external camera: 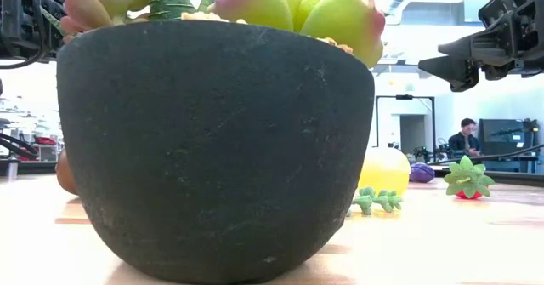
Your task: Pick and placing Produce into tupperware
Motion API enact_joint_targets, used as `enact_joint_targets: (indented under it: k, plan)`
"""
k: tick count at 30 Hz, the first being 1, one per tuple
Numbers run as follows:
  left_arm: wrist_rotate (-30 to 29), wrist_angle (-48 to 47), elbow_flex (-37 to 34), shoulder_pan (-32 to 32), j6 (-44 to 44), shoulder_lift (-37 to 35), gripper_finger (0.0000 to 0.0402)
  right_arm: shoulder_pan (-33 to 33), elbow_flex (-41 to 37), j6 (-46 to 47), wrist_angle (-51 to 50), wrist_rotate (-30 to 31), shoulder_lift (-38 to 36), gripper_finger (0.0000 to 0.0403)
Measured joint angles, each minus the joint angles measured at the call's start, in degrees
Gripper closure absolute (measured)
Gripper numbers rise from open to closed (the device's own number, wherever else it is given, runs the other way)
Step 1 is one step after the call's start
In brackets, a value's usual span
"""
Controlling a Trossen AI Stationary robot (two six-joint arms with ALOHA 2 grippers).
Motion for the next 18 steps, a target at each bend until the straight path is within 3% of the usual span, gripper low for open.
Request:
enact_joint_targets:
  k: [12, 18]
  plan:
    - [-0.04, 0.13, 0.0, 0.0, 0.05, 0.02, 0.0109, 0.01, 0.01, 0.0, 0.0, 0.0, -0.01, 0.0106]
    - [0.76, 0.41, 0.02, 0.02, -4.38, 0.02, 0.0109, -0.01, 0.0, 0.11, 0.02, 0.0, -0.01, 0.0106]
